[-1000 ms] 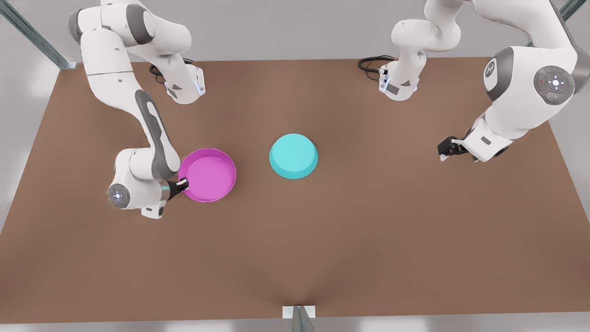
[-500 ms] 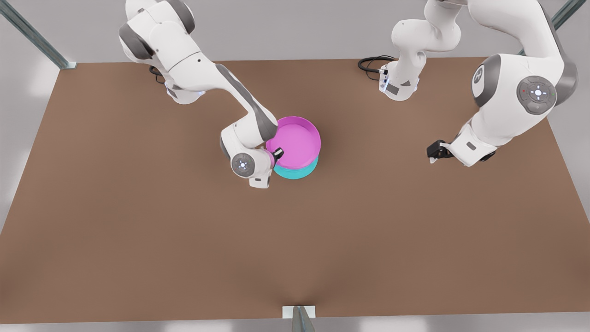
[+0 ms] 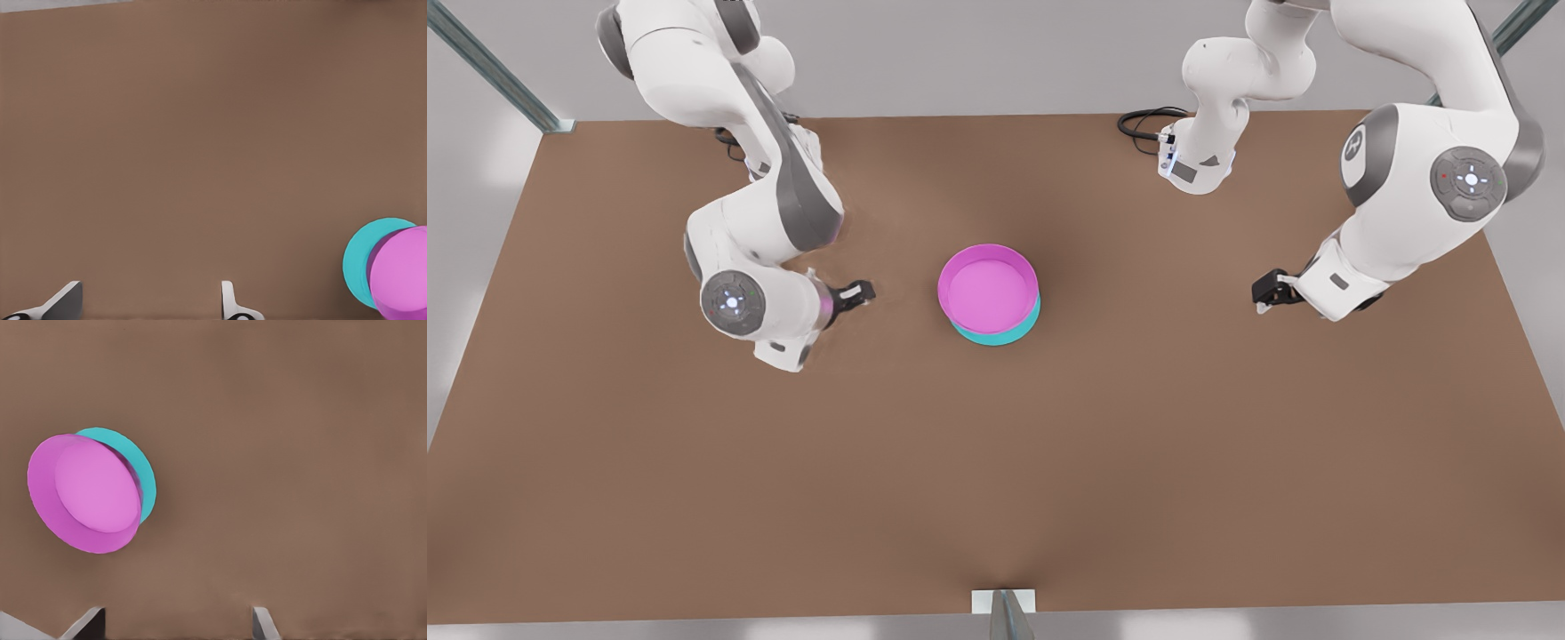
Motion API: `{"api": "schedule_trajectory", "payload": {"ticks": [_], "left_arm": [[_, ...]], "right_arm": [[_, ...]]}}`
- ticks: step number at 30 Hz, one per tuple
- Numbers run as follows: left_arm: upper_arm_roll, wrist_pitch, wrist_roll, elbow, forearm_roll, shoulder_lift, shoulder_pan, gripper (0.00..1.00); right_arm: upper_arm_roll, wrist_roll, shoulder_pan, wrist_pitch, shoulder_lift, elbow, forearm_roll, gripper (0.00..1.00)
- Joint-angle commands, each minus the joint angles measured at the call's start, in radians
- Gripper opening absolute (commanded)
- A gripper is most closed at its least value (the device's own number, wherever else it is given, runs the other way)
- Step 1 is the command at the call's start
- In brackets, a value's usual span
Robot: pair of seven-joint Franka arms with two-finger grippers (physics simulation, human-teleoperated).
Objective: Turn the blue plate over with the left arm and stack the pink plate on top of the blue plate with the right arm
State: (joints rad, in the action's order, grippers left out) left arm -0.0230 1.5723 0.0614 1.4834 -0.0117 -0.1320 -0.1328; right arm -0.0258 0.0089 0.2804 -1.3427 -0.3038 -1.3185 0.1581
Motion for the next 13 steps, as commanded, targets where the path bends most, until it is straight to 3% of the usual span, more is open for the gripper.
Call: {"api": "schedule_trajectory", "payload": {"ticks": [1, 3, 6, 13], "left_arm": [[0.000, 0.002, 0.000, 0.000, -0.002, 0.000, 0.001, 1.00], [0.000, 0.002, 0.000, 0.000, -0.001, 0.000, 0.001, 1.00], [0.000, 0.002, 0.000, 0.000, -0.001, 0.000, -0.001, 1.00], [0.000, 0.003, 0.002, 0.000, -0.001, 0.000, -0.001, 1.00]], "right_arm": [[-0.002, -0.001, -0.048, 0.004, 0.037, -0.001, -0.038, 1.00], [-0.002, -0.003, -0.168, 0.014, 0.098, 0.010, -0.178, 1.00], [-0.003, -0.003, -0.233, 0.004, 0.117, 0.054, -0.226, 1.00], [0.000, -0.004, -0.231, 0.008, 0.104, 0.070, -0.224, 1.00]]}}
